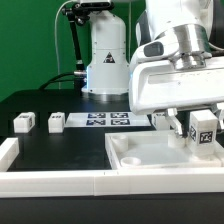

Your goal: Assemble square table

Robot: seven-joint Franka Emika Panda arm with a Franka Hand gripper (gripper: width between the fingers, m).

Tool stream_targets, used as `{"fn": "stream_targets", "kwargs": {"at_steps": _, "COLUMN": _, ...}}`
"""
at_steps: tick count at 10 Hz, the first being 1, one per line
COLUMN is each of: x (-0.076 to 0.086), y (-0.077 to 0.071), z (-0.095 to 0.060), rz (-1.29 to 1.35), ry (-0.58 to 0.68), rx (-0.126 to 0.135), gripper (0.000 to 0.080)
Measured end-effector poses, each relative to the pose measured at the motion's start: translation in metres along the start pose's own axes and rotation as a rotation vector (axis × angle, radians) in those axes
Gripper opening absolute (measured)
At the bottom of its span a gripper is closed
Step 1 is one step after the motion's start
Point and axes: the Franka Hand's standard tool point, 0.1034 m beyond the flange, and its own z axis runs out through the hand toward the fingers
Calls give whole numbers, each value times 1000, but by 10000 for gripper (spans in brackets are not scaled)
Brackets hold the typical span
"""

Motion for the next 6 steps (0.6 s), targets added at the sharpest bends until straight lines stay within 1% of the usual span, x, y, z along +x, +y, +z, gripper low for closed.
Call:
{"fn": "stream_targets", "kwargs": {"at_steps": 1, "x": 0, "y": 0, "z": 0, "rz": 0, "ry": 0, "rx": 0, "gripper": 582}}
{"fn": "stream_targets", "kwargs": {"at_steps": 2, "x": 0, "y": 0, "z": 0, "rz": 0, "ry": -1, "rx": 0, "gripper": 582}}
{"fn": "stream_targets", "kwargs": {"at_steps": 3, "x": 0, "y": 0, "z": 0, "rz": 0, "ry": -1, "rx": 0, "gripper": 636}}
{"fn": "stream_targets", "kwargs": {"at_steps": 5, "x": 0, "y": 0, "z": 0, "rz": -1, "ry": -1, "rx": 0, "gripper": 645}}
{"fn": "stream_targets", "kwargs": {"at_steps": 6, "x": 0, "y": -1, "z": -3, "rz": -3, "ry": 0, "rx": 1, "gripper": 649}}
